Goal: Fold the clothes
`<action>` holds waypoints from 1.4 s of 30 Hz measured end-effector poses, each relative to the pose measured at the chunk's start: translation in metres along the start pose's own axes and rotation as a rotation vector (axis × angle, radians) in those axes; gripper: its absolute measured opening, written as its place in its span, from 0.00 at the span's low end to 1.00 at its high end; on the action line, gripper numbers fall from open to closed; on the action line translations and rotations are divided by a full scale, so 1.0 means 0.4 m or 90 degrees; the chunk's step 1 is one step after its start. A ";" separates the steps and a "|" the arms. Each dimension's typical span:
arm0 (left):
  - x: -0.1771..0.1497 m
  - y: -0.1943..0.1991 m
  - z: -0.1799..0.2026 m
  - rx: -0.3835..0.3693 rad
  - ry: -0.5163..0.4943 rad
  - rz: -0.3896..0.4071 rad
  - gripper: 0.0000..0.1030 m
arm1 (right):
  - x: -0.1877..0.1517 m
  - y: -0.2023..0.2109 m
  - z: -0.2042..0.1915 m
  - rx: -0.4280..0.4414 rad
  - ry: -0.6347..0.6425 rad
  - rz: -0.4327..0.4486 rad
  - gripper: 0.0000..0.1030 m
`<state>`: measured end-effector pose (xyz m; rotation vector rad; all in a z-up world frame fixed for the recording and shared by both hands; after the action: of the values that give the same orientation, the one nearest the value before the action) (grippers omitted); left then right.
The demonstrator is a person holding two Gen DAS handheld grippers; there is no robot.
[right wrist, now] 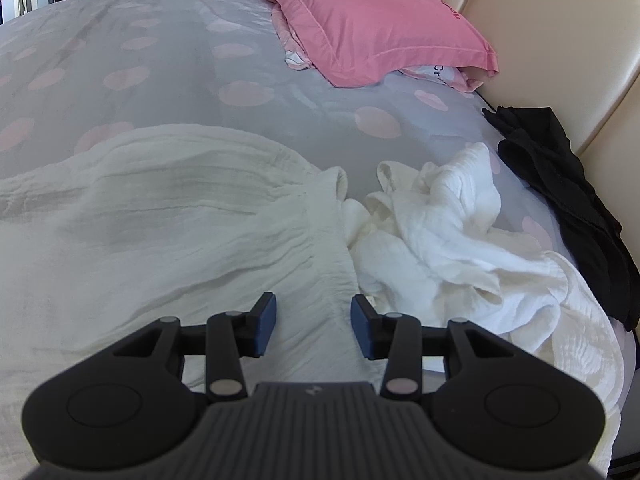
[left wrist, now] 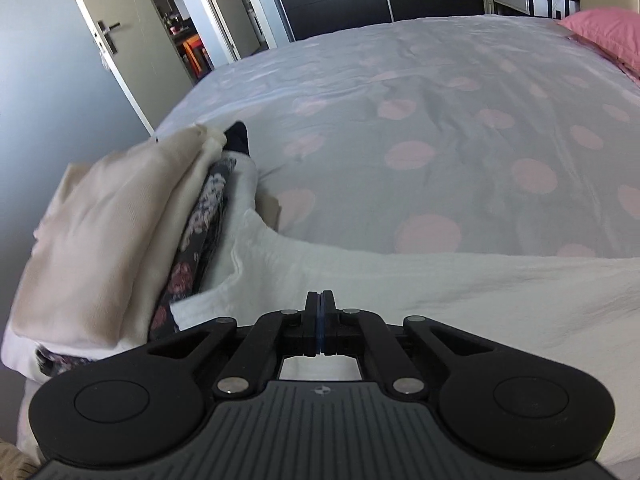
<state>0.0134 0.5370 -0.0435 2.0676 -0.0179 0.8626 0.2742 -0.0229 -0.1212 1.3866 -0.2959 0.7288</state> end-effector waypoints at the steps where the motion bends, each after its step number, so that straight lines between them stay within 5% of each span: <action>1: -0.001 0.005 -0.004 0.020 0.002 0.001 0.02 | -0.001 0.000 0.002 0.002 -0.001 0.001 0.47; 4: -0.022 0.015 -0.029 0.097 -0.004 0.009 0.27 | -0.003 -0.009 0.006 0.004 -0.004 -0.003 0.49; 9: -0.093 -0.004 -0.094 0.151 0.057 -0.035 0.28 | -0.006 -0.011 0.010 0.006 -0.007 -0.004 0.50; 12: -0.115 -0.034 -0.102 0.137 0.068 -0.044 0.28 | -0.007 -0.010 0.011 0.004 -0.009 -0.005 0.51; 15: -0.100 -0.045 -0.097 0.125 0.077 -0.024 0.02 | -0.008 -0.009 0.011 0.001 -0.008 -0.006 0.51; 20: -0.041 -0.026 -0.046 0.022 0.061 0.019 0.01 | -0.006 -0.012 0.006 -0.003 -0.002 -0.006 0.51; 23: -0.015 -0.017 0.005 -0.096 0.023 0.015 0.02 | -0.006 -0.020 0.000 -0.006 0.005 -0.008 0.51; 25: -0.008 -0.007 0.037 -0.123 -0.009 0.022 0.10 | -0.007 -0.022 -0.004 -0.006 0.011 -0.008 0.51; 27: -0.007 0.001 0.054 -0.120 -0.031 0.032 0.18 | -0.007 -0.022 -0.005 -0.006 0.016 -0.007 0.52; 35: -0.038 -0.044 0.010 -0.082 0.007 0.007 0.19 | -0.009 -0.030 0.002 -0.007 0.012 -0.010 0.52; 42: -0.087 -0.136 0.045 -0.087 -0.035 -0.036 0.21 | -0.010 -0.038 -0.004 -0.011 0.020 -0.016 0.53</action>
<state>0.0142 0.5475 -0.1097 1.9543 -0.0469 0.7487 0.2802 -0.0227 -0.1359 1.3589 -0.2592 0.7252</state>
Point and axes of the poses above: each gripper's, at about its wrist camera, not at the fingertips, and y roughly against the way its jaws point, z to its right, x to its top, the point moved 3 cm from there along -y, roughly the way its jaws point, and after that the axes turned 5 degrees about -y, right-handed, at the moved point
